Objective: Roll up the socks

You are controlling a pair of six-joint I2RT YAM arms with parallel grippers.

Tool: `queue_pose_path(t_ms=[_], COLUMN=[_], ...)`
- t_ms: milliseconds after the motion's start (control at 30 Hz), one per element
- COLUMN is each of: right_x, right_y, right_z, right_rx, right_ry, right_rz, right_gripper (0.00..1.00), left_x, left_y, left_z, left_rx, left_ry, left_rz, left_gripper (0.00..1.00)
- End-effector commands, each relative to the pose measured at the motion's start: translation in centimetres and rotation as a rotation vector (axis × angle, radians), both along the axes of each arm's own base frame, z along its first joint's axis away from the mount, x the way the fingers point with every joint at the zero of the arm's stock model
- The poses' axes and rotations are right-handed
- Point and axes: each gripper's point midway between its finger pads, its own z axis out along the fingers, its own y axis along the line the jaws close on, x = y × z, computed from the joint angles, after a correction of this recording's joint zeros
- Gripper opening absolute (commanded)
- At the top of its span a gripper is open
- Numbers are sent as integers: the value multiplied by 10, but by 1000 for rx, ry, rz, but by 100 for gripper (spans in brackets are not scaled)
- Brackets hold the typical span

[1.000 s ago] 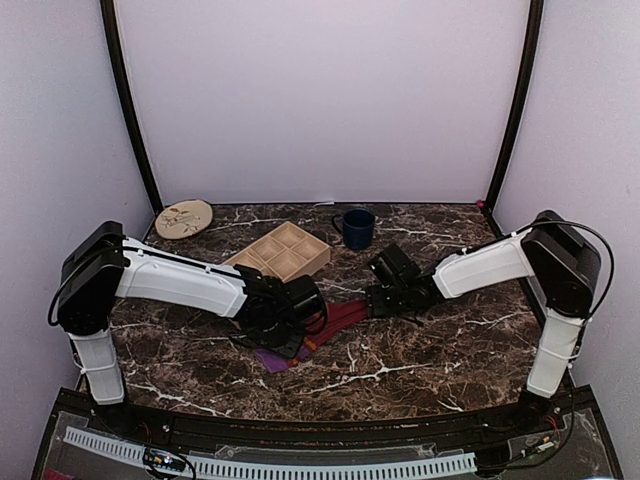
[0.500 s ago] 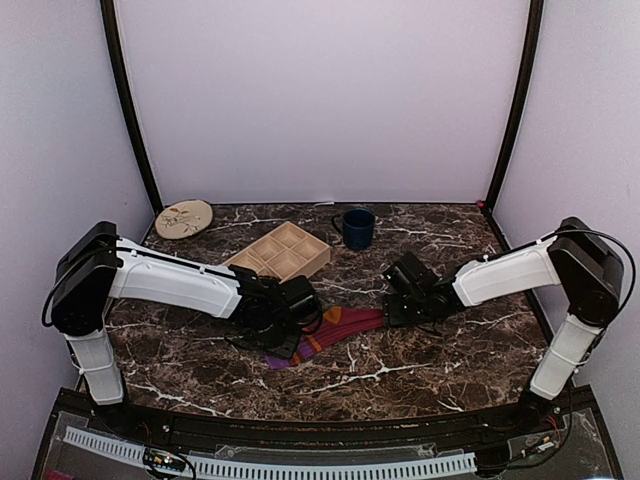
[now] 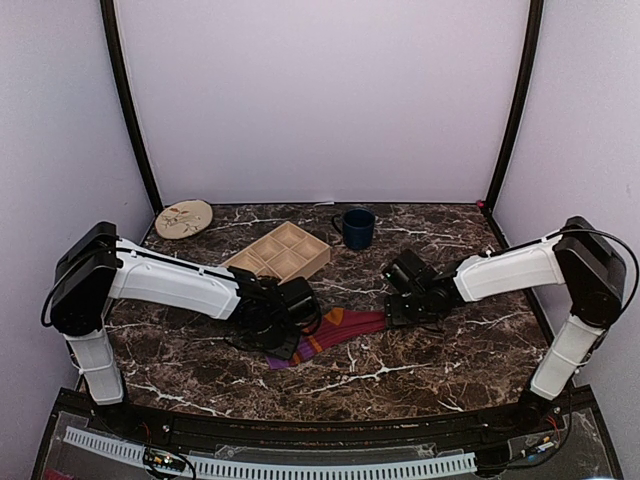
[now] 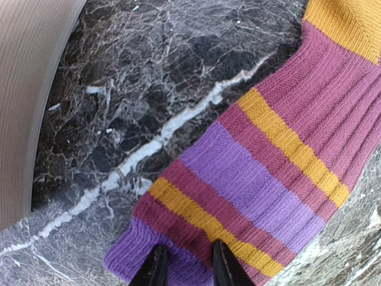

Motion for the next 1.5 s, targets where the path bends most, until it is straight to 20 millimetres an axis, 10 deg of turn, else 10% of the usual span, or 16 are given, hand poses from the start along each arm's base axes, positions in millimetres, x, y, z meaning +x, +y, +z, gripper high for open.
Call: queue_pose_path(t_ms=[0,533,967,1467], right_x=[12,18,-13,-10], right_y=[-6,0,-4,2], right_z=[18,53,25,36], right_rx=[-85,-55,103,394], right_ry=[-25,-91,-39,-123], right_rz=[-5,30,-6,-93], right_gripper=[74,75,72,70], left_x=[-9,-7,-5,-8], left_y=[6,2,-2,-5], left_z=[5,7,7,5], left_rx=[-9,-12,-4,-16], left_ry=[17,11,18,34], left_rz=[7,2,-10,-22], left_gripper=[29,29,29,29])
